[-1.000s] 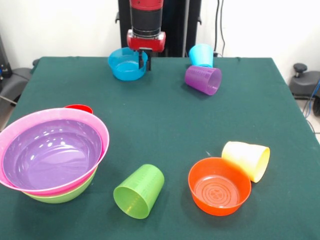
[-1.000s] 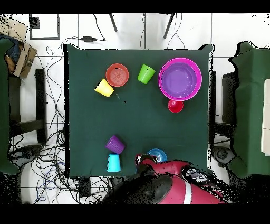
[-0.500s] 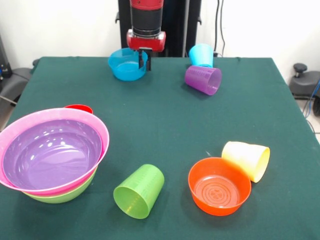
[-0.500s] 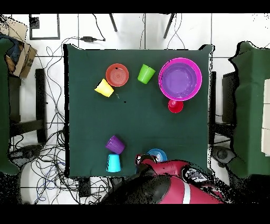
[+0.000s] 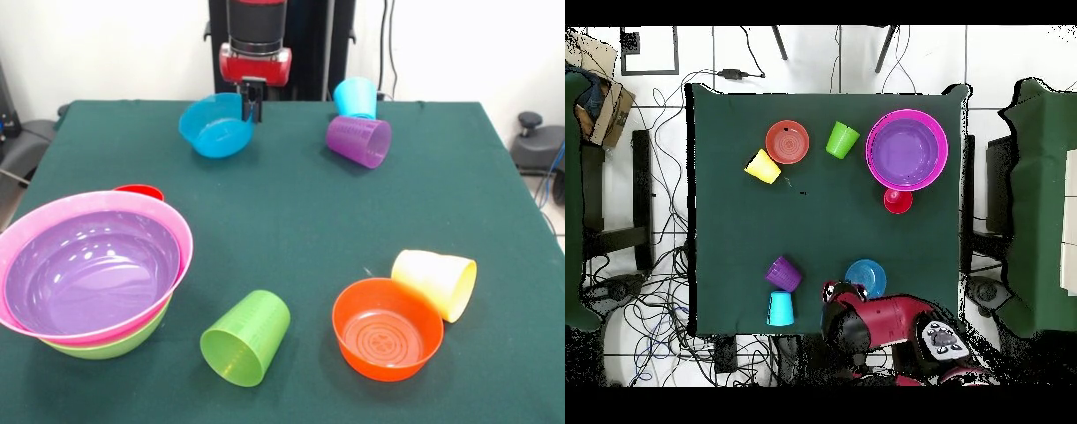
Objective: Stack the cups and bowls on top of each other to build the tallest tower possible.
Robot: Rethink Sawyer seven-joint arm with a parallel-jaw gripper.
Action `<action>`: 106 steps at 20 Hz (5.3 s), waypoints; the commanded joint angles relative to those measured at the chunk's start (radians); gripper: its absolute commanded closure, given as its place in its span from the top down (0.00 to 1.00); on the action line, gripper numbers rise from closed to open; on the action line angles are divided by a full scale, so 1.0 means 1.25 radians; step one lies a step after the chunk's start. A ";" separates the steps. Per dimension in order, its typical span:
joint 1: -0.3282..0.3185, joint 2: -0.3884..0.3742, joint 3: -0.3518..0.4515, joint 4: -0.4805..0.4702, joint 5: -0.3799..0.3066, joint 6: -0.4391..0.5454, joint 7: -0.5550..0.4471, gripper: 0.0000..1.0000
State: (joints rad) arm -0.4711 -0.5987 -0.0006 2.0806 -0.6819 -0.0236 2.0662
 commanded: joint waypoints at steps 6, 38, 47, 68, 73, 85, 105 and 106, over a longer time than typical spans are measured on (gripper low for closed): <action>-0.051 -0.158 0.202 0.045 0.065 0.211 -0.040 0.00; -0.171 -0.192 0.441 -0.119 0.125 0.517 -0.216 0.00; -0.218 -0.191 0.519 -0.178 0.122 0.638 -0.264 0.00; -0.193 -0.013 0.622 -0.597 0.086 1.000 -0.447 0.00; -0.184 0.073 0.625 -0.733 0.068 1.041 -0.535 0.00; -0.136 0.074 0.611 -0.941 0.067 1.267 -0.607 0.00; -0.169 0.196 0.620 -0.998 0.040 1.174 -0.733 0.00; -0.172 0.197 0.619 -0.994 0.041 1.163 -0.735 0.00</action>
State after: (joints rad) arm -0.6787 -0.4283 0.7537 0.8673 -0.5557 1.5096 1.5561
